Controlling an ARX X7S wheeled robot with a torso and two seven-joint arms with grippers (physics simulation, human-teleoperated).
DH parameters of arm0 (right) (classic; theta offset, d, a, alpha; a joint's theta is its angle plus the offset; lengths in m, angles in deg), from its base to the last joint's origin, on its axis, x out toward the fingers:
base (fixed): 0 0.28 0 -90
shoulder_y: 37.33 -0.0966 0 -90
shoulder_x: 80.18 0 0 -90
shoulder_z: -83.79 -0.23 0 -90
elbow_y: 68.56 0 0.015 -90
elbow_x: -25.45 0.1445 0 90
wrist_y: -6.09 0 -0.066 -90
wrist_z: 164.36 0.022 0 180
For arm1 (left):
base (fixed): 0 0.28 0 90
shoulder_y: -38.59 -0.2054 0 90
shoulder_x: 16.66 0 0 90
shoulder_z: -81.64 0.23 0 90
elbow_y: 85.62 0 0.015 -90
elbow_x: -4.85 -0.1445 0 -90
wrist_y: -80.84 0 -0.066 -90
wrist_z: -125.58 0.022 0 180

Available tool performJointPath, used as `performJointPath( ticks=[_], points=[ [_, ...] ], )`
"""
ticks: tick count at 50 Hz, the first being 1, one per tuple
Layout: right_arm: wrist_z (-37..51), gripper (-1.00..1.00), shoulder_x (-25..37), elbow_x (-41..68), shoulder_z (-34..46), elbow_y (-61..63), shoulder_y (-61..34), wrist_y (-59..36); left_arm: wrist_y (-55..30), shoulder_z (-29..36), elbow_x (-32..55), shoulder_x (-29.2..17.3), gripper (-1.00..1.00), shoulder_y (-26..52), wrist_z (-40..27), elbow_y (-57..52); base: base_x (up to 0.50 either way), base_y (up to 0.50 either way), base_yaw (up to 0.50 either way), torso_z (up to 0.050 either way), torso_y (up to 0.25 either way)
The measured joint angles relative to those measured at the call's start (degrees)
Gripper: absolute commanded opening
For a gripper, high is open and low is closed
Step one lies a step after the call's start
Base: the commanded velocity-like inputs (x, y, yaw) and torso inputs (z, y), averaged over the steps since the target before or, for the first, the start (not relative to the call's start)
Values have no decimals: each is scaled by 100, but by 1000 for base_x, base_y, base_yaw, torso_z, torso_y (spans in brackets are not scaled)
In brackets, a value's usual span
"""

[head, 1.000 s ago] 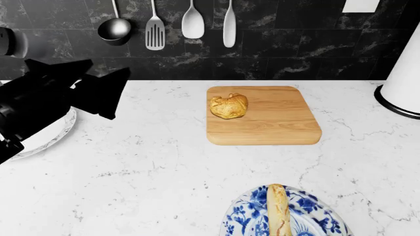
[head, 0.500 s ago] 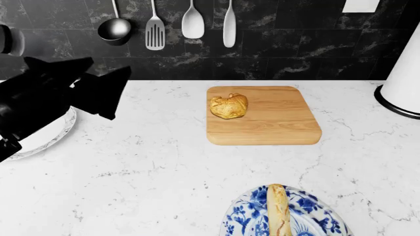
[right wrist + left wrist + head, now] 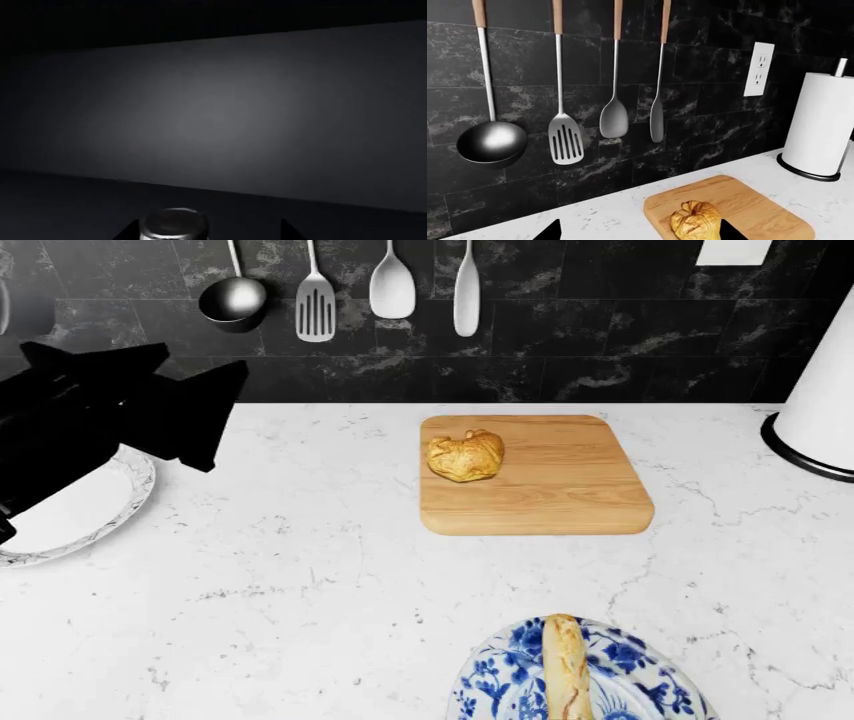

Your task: From the different types of pastries on the counter, select a croissant and place it on the cutting board. Then retrieve a jar of jam from the cabinet and place it alongside the croissant on the cutting board.

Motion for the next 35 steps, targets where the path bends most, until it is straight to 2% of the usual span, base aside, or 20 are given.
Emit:
performJointPath(
  ticks=[14, 35],
  points=[
    [-65, 100, -49, -47, 28, -270, -1, -20, 26, -35, 26, -43, 100, -42, -4, 3, 0, 0, 0, 0, 0],
    [121, 100, -71, 542, 80, -841, -1, 360, 91, -104, 54, -110, 100, -167, 16, 1, 0, 0, 0, 0, 0]
  ],
)
